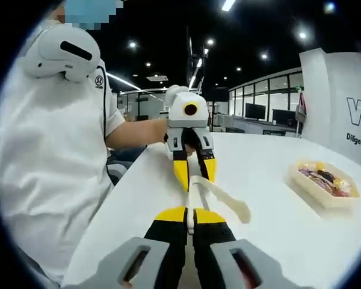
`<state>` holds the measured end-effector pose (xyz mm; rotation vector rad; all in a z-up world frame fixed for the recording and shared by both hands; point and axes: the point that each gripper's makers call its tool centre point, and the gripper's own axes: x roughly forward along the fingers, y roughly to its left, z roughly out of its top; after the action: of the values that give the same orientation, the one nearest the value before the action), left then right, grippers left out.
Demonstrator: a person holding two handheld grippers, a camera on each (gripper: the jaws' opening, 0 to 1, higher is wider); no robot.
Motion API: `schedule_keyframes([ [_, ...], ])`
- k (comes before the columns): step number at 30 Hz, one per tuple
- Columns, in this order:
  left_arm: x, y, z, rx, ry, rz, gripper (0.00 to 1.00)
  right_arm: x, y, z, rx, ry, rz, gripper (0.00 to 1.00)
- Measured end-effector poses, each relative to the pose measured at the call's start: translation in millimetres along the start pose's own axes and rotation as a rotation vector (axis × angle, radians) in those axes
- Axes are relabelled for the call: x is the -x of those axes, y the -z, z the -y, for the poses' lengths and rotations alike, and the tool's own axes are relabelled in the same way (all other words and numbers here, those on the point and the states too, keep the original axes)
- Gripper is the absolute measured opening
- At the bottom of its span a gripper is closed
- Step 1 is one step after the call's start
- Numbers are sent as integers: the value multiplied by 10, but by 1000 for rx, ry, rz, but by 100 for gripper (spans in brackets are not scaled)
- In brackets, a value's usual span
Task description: Place the target food into the container with the food tongs after gripping and lifting it, then release it inside without dropping or visibly crushing the food.
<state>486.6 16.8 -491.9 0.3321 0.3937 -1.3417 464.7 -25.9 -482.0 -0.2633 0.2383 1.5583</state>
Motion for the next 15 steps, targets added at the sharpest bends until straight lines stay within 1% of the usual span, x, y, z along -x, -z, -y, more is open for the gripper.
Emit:
schedule_keyframes([
  [15,-57,-15,-112,-32,-4,-35,17,61,80,135,-11,30,-33,0],
])
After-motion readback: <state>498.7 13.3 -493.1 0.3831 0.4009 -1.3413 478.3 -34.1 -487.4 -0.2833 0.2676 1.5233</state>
